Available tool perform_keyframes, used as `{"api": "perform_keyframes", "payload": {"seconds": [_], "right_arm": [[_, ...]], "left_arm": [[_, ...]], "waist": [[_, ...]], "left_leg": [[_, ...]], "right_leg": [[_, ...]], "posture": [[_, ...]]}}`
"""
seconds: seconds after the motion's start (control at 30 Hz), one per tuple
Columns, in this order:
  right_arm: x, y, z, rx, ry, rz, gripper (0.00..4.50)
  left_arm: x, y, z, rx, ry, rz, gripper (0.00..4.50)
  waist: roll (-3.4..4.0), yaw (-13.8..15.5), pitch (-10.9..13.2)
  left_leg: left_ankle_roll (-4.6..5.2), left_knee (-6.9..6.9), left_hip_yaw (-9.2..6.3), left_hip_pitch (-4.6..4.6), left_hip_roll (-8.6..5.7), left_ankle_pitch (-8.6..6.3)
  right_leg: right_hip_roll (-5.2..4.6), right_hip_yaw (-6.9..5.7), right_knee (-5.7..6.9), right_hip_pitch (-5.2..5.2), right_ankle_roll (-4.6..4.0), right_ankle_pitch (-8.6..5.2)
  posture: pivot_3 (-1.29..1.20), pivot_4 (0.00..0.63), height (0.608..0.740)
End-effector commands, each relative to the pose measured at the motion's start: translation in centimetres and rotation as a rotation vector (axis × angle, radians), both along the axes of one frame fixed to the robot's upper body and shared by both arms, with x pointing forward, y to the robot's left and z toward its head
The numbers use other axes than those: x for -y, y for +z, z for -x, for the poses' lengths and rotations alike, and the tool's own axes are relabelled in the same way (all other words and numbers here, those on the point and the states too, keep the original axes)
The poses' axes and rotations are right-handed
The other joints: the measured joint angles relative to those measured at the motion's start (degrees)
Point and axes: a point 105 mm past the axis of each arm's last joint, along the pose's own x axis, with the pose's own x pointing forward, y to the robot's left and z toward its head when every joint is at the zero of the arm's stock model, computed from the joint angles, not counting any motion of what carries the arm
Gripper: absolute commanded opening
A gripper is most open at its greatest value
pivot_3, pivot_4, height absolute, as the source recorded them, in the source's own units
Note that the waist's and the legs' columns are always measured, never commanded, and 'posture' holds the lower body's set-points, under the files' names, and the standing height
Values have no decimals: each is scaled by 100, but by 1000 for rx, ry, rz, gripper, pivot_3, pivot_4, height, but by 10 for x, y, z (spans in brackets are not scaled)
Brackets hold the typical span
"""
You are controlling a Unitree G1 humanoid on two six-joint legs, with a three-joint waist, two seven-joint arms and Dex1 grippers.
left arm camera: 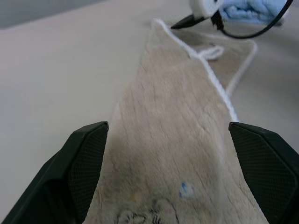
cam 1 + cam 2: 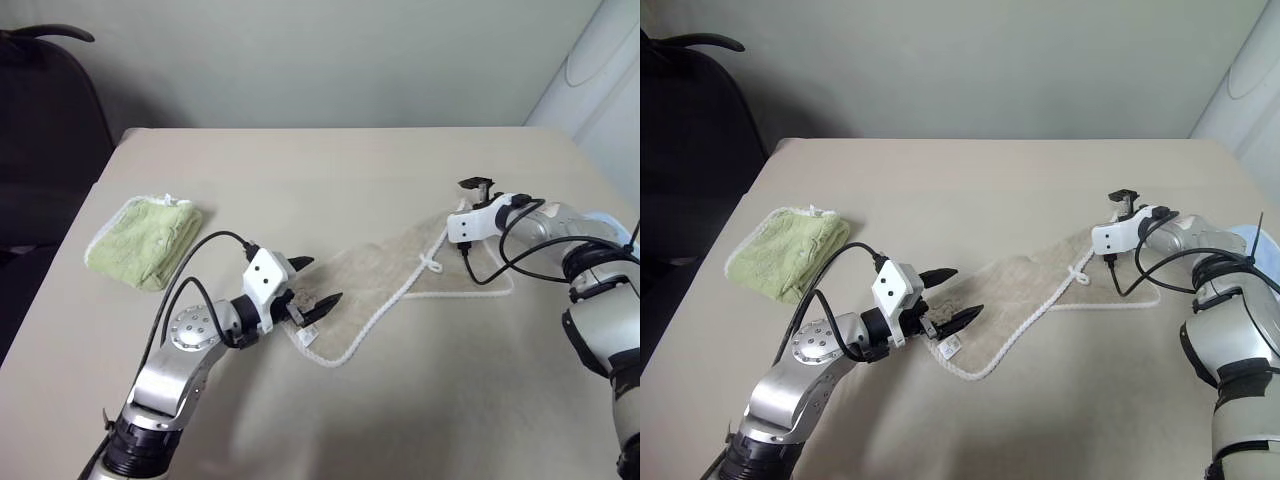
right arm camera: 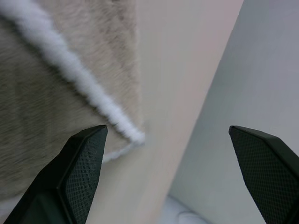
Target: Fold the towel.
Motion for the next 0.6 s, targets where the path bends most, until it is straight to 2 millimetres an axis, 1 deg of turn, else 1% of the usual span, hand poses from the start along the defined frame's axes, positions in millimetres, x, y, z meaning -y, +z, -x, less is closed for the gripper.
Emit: {"api": "perform_keyframes", "payload": {"seconds": [0.03, 0.23, 0.43, 0.53, 0.6], "right_arm": [[1, 11, -6, 56, -18, 54, 4412], [-1, 4, -9, 45, -57, 81, 4412], [-8, 2, -12, 41, -66, 60, 4412], [-10, -1, -12, 33, -70, 51, 3871], [-11, -3, -12, 27, -70, 43, 3171]], "left_arm": [[5, 10, 4, 46, 1, 16, 4500], [3, 11, 5, 52, 23, 23, 4500], [1, 14, 3, 57, 25, 22, 4500], [1, 14, 4, 58, 18, 17, 4500], [1, 15, 3, 60, 16, 16, 4500]], "waist": [[0, 1, 0], [1, 0, 0], [1, 0, 0], [1, 0, 0], [2, 1, 0]], "left_leg": [[0, 0, 0, 0, 0, 0], [-5, 0, 1, -17, 1, 3], [-7, 0, 1, -20, 1, 4], [-7, 0, 1, -21, 1, 4], [-7, 0, 1, -23, 1, 4]], "right_leg": [[0, 0, 0, -1, 0, 0], [0, -1, 2, -20, -3, 3], [0, -1, 2, -24, -5, 4], [0, -1, 2, -24, -5, 4], [0, -1, 2, -26, -5, 4]], "posture": [[0, 150, 740], [0, 150, 740], [0, 150, 740], [0, 150, 740], [0, 150, 740]]}}
